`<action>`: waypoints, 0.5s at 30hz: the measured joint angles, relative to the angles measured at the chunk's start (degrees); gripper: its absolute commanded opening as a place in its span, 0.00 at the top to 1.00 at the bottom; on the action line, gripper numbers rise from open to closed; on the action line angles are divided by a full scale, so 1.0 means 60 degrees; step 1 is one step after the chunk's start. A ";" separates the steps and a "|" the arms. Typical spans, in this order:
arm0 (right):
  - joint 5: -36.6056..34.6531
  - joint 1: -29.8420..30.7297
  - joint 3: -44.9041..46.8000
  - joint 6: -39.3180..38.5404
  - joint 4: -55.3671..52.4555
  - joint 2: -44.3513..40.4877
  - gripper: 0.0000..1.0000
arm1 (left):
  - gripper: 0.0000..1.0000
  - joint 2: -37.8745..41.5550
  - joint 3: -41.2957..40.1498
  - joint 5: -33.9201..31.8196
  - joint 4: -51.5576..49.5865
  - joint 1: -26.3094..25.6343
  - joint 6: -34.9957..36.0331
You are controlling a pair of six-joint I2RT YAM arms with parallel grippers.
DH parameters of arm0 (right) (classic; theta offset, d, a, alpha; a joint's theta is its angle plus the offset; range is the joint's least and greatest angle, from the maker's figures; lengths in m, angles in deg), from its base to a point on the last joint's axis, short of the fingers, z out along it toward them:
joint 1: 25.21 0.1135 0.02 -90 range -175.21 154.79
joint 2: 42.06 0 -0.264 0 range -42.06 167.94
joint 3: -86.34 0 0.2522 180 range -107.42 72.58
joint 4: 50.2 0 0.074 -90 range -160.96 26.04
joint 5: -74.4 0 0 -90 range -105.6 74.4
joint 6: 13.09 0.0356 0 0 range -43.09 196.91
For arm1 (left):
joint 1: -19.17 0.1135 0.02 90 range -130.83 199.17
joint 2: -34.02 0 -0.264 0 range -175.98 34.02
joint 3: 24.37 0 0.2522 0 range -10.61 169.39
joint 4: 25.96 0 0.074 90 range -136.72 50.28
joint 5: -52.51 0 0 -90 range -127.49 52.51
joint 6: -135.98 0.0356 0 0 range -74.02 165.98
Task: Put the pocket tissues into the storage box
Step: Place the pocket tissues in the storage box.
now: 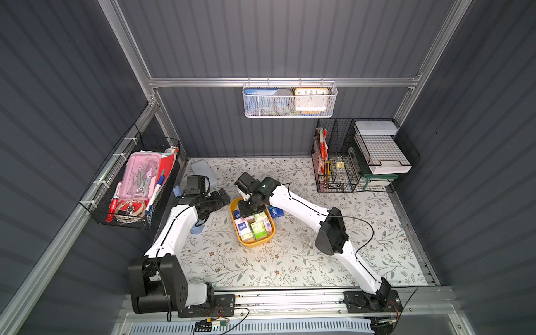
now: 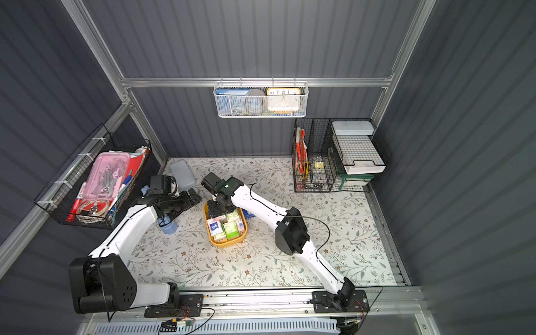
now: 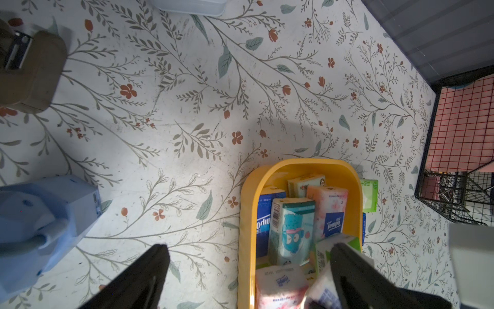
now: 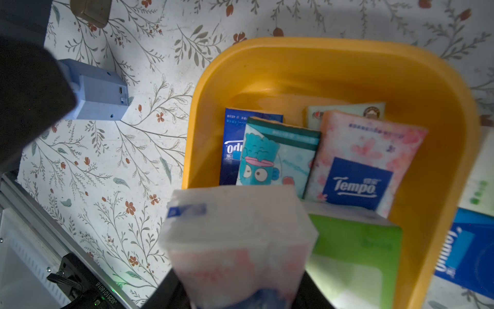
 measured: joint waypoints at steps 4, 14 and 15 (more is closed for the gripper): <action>-0.0124 0.0000 0.0000 -0.0113 -0.0124 0.0000 0.35 | 0.01 0.0000 0.0000 0.0040 0.0000 0.0000 0.0000; -0.0379 -0.0007 0.0000 -0.0189 -0.0131 -0.0018 0.29 | 0.01 0.0000 0.0000 0.0113 -0.0004 0.0000 0.0004; -0.0452 -0.0011 0.0000 -0.0186 -0.0131 -0.0044 0.28 | 0.01 0.0000 0.0000 0.0135 -0.0004 0.0000 0.0011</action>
